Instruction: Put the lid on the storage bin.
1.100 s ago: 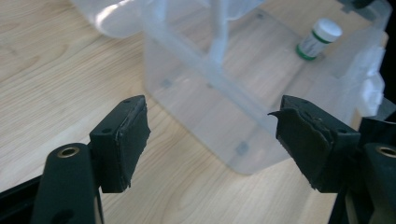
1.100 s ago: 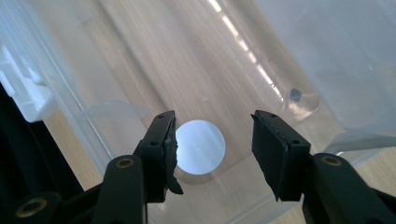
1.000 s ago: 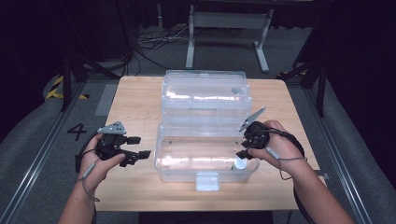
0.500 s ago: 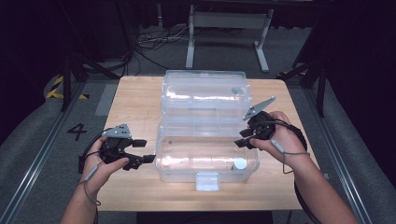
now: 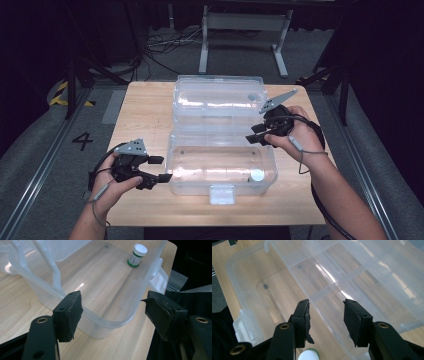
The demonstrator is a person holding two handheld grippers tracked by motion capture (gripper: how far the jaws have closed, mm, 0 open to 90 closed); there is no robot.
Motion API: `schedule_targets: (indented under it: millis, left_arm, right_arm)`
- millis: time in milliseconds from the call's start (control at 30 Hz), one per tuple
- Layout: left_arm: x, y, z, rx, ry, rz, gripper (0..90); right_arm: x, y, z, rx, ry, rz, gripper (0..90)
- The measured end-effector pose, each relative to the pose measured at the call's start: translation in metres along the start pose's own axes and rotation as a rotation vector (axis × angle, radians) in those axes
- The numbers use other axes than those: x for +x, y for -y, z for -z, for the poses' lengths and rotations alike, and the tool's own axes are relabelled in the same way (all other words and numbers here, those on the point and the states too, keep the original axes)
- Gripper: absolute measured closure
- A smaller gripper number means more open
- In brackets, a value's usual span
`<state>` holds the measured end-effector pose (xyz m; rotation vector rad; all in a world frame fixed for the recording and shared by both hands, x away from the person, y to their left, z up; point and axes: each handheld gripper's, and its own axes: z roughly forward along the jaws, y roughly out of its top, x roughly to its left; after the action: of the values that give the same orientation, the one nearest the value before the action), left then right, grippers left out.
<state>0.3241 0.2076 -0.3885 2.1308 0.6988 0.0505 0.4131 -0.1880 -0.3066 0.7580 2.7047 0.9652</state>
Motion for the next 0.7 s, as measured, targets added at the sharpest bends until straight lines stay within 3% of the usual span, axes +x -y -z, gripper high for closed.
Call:
schedule_targets:
  millis: [167,700]
  left_arm:
    - [-0.003,-0.001,-0.006,0.023,0.014,-0.021,30.2]
    - [-0.005,-0.002,-0.023,0.054,0.065,-0.030,32.8]
  right_arm:
    - [-0.003,-0.008,0.001,-0.022,-0.001,-0.006,57.2]
    - [-0.021,-0.039,-0.012,-0.128,-0.011,0.010,57.7]
